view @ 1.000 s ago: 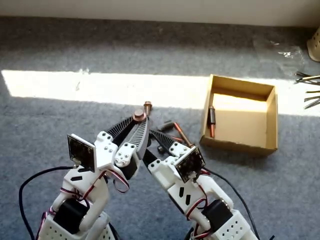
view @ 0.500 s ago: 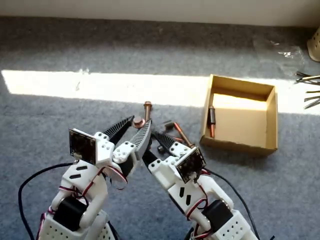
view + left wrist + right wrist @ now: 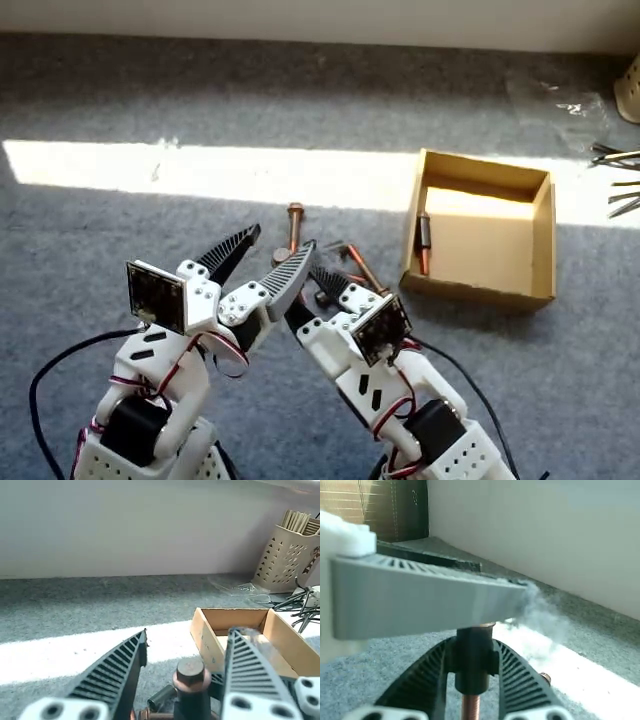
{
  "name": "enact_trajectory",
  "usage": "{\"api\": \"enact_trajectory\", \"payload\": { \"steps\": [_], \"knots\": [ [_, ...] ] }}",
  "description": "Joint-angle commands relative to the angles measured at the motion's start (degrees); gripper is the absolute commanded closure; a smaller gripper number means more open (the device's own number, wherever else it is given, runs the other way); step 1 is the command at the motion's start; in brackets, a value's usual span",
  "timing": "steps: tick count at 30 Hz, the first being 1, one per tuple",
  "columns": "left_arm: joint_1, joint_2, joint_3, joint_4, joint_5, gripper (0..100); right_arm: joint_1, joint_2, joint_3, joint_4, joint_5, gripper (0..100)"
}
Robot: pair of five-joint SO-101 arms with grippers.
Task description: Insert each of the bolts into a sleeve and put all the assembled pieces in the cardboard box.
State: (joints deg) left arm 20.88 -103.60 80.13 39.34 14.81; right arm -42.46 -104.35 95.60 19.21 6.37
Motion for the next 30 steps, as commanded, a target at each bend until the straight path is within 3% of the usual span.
{"api": "enact_trajectory", "payload": {
  "steps": [1,6,14,17,21,26,30],
  "knots": [
    [-0.6,-0.5,-3.5,0.1,-1.7,77,0.6,-0.8,6.1,-0.4,-0.3,99.4],
    [-1.7,-0.6,-5.9,0.0,-1.8,77,1.6,-0.5,6.2,-0.2,-0.3,99.4],
    [-13.9,-0.6,-8.4,0.3,-1.4,77,9.7,-0.7,5.8,-0.2,-0.4,99.4],
    [-14.6,-0.6,-6.9,0.3,-1.4,81,12.1,-0.7,5.8,-0.2,-0.4,99.4],
    [-14.6,-0.5,-3.1,0.0,-1.8,99,15.2,-0.7,5.8,-0.2,-0.4,99.4],
    [-14.4,-0.5,3.0,-0.4,-1.8,97,21.9,-0.3,3.9,1.1,-0.4,99.4],
    [-14.5,-0.5,7.5,-6.0,-1.8,97,24.6,-0.3,-3.9,11.1,-0.4,99.3]
  ]
}}
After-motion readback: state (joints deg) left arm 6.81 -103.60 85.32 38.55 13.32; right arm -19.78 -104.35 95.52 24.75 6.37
